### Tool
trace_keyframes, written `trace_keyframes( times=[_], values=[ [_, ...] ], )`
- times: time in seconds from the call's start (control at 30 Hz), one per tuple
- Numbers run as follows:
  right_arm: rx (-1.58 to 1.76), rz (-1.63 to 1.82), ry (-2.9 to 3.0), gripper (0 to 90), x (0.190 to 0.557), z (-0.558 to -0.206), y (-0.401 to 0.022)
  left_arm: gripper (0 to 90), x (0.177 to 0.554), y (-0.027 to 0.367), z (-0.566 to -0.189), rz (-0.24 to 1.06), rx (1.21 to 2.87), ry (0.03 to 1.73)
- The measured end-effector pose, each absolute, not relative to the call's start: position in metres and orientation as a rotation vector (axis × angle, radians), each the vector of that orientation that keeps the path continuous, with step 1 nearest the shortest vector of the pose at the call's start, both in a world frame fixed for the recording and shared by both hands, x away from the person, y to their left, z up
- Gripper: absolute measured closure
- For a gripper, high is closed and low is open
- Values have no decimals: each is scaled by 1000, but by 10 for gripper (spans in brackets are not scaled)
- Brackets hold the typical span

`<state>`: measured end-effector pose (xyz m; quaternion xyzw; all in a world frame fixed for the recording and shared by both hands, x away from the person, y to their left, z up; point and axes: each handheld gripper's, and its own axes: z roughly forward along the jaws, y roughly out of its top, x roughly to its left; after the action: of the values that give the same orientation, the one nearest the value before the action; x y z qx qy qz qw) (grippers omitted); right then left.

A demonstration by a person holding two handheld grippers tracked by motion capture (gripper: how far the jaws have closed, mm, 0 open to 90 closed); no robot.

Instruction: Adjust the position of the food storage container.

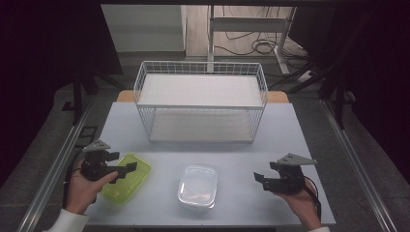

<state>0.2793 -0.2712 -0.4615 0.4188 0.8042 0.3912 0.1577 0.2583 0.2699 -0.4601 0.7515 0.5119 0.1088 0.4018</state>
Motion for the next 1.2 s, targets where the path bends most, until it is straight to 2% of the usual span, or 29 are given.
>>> trace_keyframes(
  times=[0.43, 0.7, 1.0, 1.03, 1.07, 1.2],
  values=[
    [1168, 1120, 2313, 261, 278, -464, -266, 141, 258, 278, -460, 306, 1883, 1329],
    [1200, 1086, 2328, 259, 280, -469, -266, 189, 258, 291, -459, 324, 1868, 1373],
    [1206, 1074, 2334, 259, 281, -471, -266, 228, 255, 293, -456, 260, 1875, 1346],
    [1207, 1073, 2334, 259, 281, -471, -266, 242, 254, 290, -455, 242, 1888, 1330],
    [1212, 1074, 2331, 259, 281, -470, -266, 346, 251, 285, -454, 196, 1918, 1294],
    [1213, 1067, 2331, 260, 281, -471, -266, 568, 242, 271, -456, 115, 2004, 1271]
  ],
)
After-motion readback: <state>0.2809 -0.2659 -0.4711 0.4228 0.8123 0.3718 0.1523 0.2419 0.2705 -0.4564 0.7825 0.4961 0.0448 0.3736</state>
